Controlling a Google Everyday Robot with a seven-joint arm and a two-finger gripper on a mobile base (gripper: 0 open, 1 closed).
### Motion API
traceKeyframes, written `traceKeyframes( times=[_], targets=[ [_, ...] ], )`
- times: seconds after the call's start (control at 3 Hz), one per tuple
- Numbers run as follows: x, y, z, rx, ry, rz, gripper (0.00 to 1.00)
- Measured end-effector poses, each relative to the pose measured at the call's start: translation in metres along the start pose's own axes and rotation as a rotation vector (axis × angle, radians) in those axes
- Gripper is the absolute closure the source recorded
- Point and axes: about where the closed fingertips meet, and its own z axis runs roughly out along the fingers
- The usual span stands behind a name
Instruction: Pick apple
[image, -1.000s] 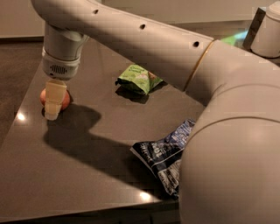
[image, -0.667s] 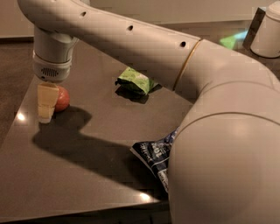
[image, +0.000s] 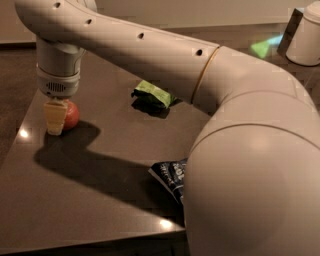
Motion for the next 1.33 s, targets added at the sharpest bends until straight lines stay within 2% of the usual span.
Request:
traceKeyframes(
  times=[0.33, 0.67, 1.0, 1.33],
  targets=[
    [0.007, -0.001, -0.011, 0.007, -0.004, 0.001, 0.64],
    [0.012, 0.000, -0.046, 0.026, -0.043, -0.024, 0.87],
    [0.010, 0.008, -0.090, 0.049, -0.095, -0.092, 1.00],
    [0.004, 0.018, -0.126, 0.065, -0.146, -0.171, 1.00]
  ],
)
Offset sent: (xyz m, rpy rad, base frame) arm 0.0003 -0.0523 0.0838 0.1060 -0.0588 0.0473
